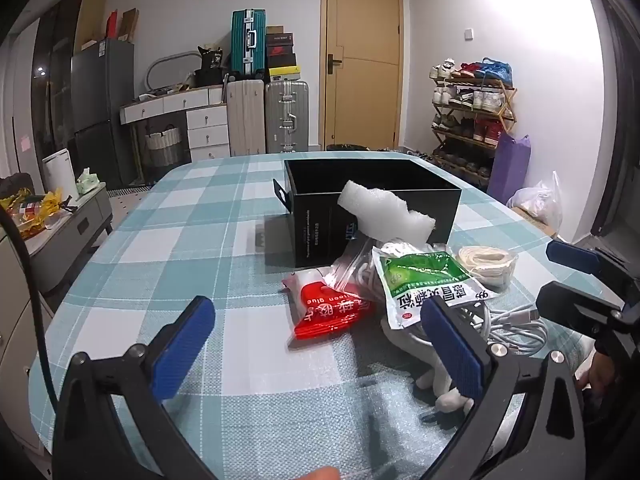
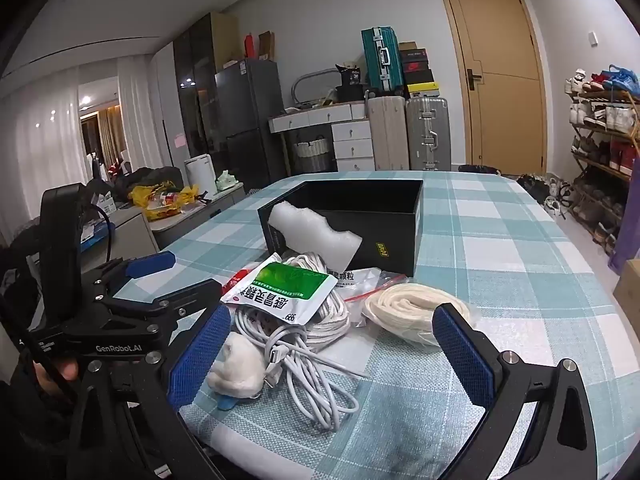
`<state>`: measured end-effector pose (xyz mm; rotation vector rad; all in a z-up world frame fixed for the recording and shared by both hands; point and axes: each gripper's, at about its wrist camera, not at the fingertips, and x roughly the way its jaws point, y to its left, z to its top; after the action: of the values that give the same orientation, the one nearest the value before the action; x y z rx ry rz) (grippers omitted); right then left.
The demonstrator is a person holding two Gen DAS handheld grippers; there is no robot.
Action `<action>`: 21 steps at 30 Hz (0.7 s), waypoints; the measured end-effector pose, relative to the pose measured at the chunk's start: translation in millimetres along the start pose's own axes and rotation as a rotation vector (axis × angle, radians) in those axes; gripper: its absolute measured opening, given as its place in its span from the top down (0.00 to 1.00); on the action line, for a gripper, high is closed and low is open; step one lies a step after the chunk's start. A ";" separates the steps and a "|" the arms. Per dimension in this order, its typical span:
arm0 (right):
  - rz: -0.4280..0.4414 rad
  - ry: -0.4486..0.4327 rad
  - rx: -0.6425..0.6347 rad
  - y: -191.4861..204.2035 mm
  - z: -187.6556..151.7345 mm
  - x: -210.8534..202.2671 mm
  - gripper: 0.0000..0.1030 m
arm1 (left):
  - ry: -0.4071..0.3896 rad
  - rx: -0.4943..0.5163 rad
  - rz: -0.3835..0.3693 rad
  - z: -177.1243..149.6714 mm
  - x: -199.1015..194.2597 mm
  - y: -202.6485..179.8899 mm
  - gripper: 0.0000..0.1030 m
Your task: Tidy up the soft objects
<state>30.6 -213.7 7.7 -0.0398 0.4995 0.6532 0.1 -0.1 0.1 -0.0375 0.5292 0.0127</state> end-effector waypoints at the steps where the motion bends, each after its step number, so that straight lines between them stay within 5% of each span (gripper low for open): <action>1: 0.003 0.008 0.002 0.1 0.2 0.3 0.00 | 0.001 -0.001 0.001 0.2 -0.2 -0.1 0.00; 21: -0.004 0.017 0.009 0.6 -5.4 5.7 0.00 | -0.007 -0.013 -0.008 -0.9 0.6 0.9 0.00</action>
<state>31.8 -210.9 0.4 -0.0379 0.5187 0.6475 0.1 0.8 -1.0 -0.0518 0.5220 0.0085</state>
